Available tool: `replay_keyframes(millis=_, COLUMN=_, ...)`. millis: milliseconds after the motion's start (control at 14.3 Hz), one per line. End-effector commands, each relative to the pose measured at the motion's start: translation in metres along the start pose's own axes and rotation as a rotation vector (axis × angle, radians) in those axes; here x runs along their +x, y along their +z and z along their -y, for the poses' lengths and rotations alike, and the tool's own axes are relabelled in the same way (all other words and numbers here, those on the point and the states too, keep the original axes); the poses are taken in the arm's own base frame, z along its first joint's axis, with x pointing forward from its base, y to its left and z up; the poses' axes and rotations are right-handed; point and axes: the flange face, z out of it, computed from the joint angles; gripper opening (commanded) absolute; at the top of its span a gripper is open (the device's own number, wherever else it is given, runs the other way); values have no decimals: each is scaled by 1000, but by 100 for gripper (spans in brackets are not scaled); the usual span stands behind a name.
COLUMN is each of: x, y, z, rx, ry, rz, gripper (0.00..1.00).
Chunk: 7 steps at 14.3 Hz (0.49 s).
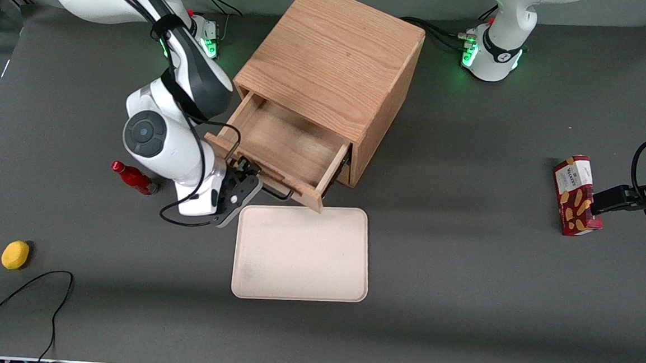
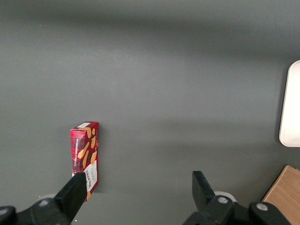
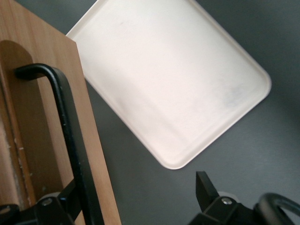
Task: Open upper drawer
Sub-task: 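Pull the handle outward with the right gripper, sliding the drawer open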
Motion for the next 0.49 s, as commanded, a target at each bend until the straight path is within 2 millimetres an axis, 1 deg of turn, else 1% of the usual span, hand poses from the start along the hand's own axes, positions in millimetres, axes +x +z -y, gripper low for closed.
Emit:
replay_keyframes(millis=0, x=8, y=-5, z=-38, rx=-20, ry=26, rz=-32, gripper=100)
replay_keyframes(millis=140, x=7, y=-13, z=-51, rx=-35, ry=43, rz=-46, gripper=100)
replay_keyframes(millis=209, x=4, y=-16, z=-61, rx=-46, ry=58, rz=-48, gripper=100)
replay_keyframes(millis=419, x=3, y=-17, z=-83, rx=-65, ry=87, rz=-66, gripper=100)
